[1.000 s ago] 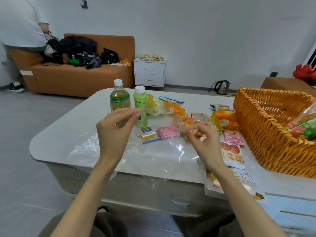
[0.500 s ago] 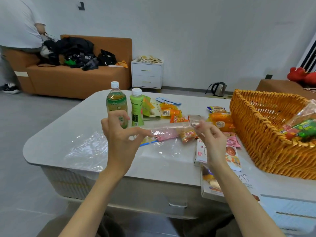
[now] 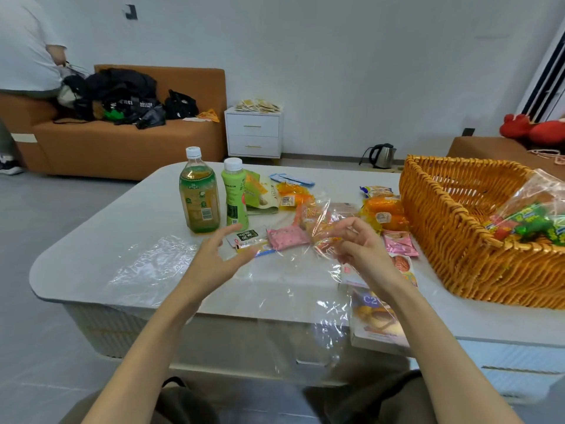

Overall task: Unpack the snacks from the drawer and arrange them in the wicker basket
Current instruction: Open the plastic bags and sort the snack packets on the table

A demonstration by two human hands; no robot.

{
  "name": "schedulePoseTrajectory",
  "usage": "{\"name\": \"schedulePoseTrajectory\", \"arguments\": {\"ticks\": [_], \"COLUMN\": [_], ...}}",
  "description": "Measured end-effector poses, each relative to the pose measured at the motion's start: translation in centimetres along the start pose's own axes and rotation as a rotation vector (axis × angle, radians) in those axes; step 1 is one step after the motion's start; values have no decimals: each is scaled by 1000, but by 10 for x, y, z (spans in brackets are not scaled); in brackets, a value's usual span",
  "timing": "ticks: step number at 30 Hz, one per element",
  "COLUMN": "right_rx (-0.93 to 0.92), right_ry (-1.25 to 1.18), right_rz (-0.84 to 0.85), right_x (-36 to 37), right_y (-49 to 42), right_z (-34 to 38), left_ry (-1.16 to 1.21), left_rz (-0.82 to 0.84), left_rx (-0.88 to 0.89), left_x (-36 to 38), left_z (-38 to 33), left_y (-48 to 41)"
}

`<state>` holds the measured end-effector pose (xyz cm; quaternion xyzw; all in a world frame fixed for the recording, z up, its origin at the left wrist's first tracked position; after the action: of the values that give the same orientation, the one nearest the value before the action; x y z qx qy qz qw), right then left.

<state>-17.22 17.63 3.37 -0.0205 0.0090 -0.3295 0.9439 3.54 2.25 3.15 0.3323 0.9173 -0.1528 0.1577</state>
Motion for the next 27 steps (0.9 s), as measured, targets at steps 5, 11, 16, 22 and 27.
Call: {"name": "schedulePoseTrajectory", "arguments": {"ticks": [5, 11, 16, 22, 27], "right_rx": [20, -31, 162, 359, 141], "right_ry": [108, 295, 405, -172, 46], "right_rz": [228, 121, -59, -56, -324], "right_x": [26, 19, -16, -7, -24], "right_y": [14, 5, 2, 4, 5], "right_z": [6, -6, -24, -41, -27], "left_ry": [-66, 49, 193, 378, 414], "left_rz": [130, 166, -116, -178, -145], "left_rx": [-34, -68, -74, -125, -136], "left_x": [19, 13, -31, -35, -24], "left_z": [-9, 5, 20, 32, 32], "left_y": [-8, -14, -19, -19, -20]}}
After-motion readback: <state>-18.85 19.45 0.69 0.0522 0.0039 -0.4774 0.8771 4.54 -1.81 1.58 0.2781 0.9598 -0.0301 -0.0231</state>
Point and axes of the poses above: each hand's wrist, its own y-axis away from the middle knuckle, its own x-axis out of the palm, z = x × y, the point moved 8 cm from there along -y, towards the middle knuckle, and after that the axes turned 7 degrees about x, right-handed, at the moved point
